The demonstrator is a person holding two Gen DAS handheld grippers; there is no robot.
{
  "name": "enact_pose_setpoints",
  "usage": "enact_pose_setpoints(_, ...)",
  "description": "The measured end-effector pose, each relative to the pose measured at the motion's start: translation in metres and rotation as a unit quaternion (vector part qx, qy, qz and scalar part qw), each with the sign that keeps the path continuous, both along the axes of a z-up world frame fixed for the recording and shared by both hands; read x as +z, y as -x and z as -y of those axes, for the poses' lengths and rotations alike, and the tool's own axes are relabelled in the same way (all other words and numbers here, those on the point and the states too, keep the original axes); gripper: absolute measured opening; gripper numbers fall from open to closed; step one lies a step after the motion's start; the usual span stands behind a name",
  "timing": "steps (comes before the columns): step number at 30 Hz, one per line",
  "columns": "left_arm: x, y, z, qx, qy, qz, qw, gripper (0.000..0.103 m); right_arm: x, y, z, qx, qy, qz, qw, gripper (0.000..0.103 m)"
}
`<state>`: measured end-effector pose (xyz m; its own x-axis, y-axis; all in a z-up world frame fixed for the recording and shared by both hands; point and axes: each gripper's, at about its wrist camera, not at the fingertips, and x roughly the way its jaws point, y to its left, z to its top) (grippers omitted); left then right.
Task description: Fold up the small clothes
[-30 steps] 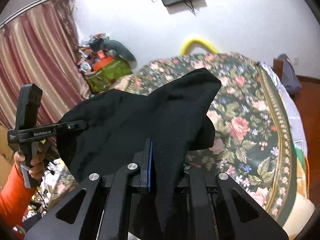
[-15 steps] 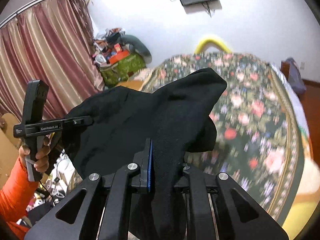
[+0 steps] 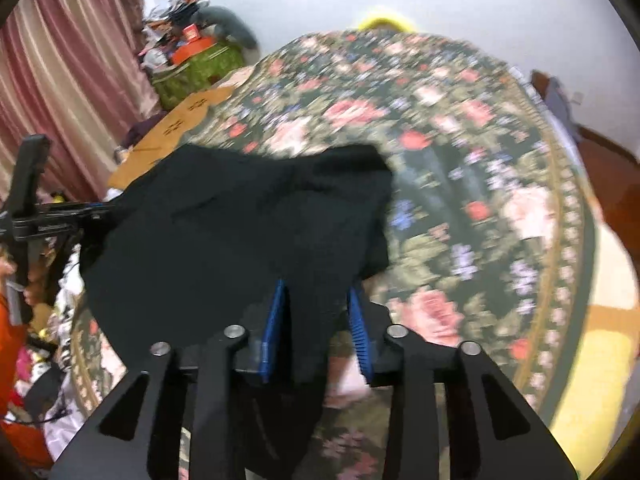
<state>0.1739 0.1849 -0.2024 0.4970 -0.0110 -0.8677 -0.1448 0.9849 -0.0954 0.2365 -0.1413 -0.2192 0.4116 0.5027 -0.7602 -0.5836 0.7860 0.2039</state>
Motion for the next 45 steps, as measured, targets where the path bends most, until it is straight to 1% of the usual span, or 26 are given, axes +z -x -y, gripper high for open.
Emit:
enact_pose_setpoints(1,0.007,0.001,-0.002,0.006,-0.012,0.008,0.9999,0.035,0.006,0.001,0.002,-0.002,-0.002,0.012,1.0,0.034)
enact_pose_setpoints(2,0.012,-0.001,-0.004,0.008,-0.016,0.013,0.9998,0.035,0.012,0.002,0.003,0.0,-0.005,0.023,1.0,0.037)
enact_pose_setpoints(3,0.017,-0.002,-0.005,0.009,-0.017,0.018,0.9997,0.038,0.015,0.003,0.002,0.003,-0.006,0.03,1.0,0.041)
enact_pose_setpoints(5,0.026,-0.005,-0.002,0.005,-0.02,0.033,0.9993,0.043,0.023,0.004,-0.007,0.017,-0.01,0.045,0.999,0.046)
enact_pose_setpoints(6,0.03,-0.007,0.002,-0.001,-0.019,0.039,0.9991,0.048,0.026,0.004,-0.014,0.029,-0.013,0.049,0.998,0.047)
enact_pose_setpoints(8,0.033,-0.014,0.012,-0.018,-0.014,0.043,0.9988,0.057,0.025,0.003,-0.029,0.05,-0.015,0.047,0.998,0.049)
enact_pose_setpoints(9,0.033,-0.02,0.019,-0.027,-0.011,0.042,0.9987,0.063,0.023,0.002,-0.038,0.065,-0.015,0.041,0.997,0.05)
enact_pose_setpoints(10,0.032,-0.025,0.024,-0.034,-0.008,0.041,0.9985,0.064,0.021,0.001,-0.047,0.083,-0.015,0.035,0.996,0.05)
enact_pose_setpoints(13,0.021,-0.045,0.043,-0.063,0.009,0.025,0.9977,0.064,0.008,-0.004,-0.077,0.127,-0.012,0.016,0.992,0.05)
enact_pose_setpoints(14,0.016,-0.052,0.048,-0.07,0.008,0.018,0.9974,0.064,0.003,-0.007,-0.084,0.135,-0.01,0.013,0.991,0.05)
enact_pose_setpoints(16,0.004,-0.066,0.057,-0.077,-0.001,0.004,0.997,0.064,-0.008,-0.014,-0.099,0.15,-0.002,0.006,0.989,0.05)
enact_pose_setpoints(19,-0.017,-0.087,0.062,-0.076,-0.022,-0.021,0.9967,0.064,-0.023,-0.033,-0.109,0.146,0.018,-0.002,0.989,0.05)
enact_pose_setpoints(21,-0.03,-0.096,0.056,-0.066,-0.03,-0.031,0.9969,0.064,-0.028,-0.047,-0.107,0.13,0.025,-0.005,0.991,0.05)
enact_pose_setpoints(23,-0.036,-0.1,0.041,-0.033,-0.022,-0.027,0.9988,0.064,-0.031,-0.06,-0.097,0.11,0.022,-0.01,0.994,0.05)
enact_pose_setpoints(25,-0.038,-0.099,0.019,0.015,-0.025,-0.027,0.9992,0.064,-0.03,-0.067,-0.085,0.08,0.032,-0.001,0.996,0.05)
enact_pose_setpoints(26,-0.04,-0.096,0.011,0.029,-0.029,-0.026,0.9988,0.064,-0.031,-0.07,-0.077,0.063,0.04,0.005,0.997,0.05)
enact_pose_setpoints(28,-0.044,-0.091,-0.006,0.049,-0.039,-0.034,0.9975,0.064,-0.035,-0.073,-0.059,0.037,0.054,-0.003,0.998,0.05)
enact_pose_setpoints(29,-0.046,-0.085,-0.014,0.055,-0.035,-0.039,0.9971,0.064,-0.035,-0.072,-0.051,0.03,0.052,-0.005,0.998,0.05)
enact_pose_setpoints(31,-0.046,-0.073,-0.024,0.07,-0.063,-0.047,0.9944,0.061,-0.029,-0.061,-0.038,0.02,0.048,0.001,0.999,0.05)
enact_pose_setpoints(32,-0.044,-0.068,-0.026,0.07,-0.065,-0.045,0.9944,0.061,-0.025,-0.055,-0.034,0.021,0.045,0.004,0.999,0.05)
enact_pose_setpoints(34,-0.036,-0.055,-0.03,0.073,-0.047,-0.037,0.9955,0.061,-0.012,-0.038,-0.031,0.031,0.034,0.016,0.999,0.051)
enact_pose_setpoints(36,-0.025,-0.042,-0.029,0.067,-0.017,-0.022,0.9973,0.061,-0.002,-0.024,-0.036,0.048,0.026,0.028,0.998,0.052)
enact_pose_setpoints(39,-0.008,-0.03,-0.007,0.037,0.003,0.001,0.9993,0.061,0.007,0.0,-0.055,0.085,0.012,0.037,0.996,0.053)
enact_pose_setpoints(42,-0.002,-0.025,0.028,-0.012,0.007,0.011,0.9998,0.061,0.007,0.02,-0.082,0.124,-0.001,0.033,0.992,0.053)
enact_pose_setpoints(43,-0.003,-0.023,0.042,-0.03,0.005,0.012,0.9995,0.061,0.004,0.022,-0.087,0.132,-0.005,0.028,0.991,0.053)
enact_pose_setpoints(45,-0.01,-0.023,0.057,-0.046,-0.002,0.011,0.9989,0.061,-0.006,0.027,-0.098,0.143,-0.004,0.01,0.99,0.053)
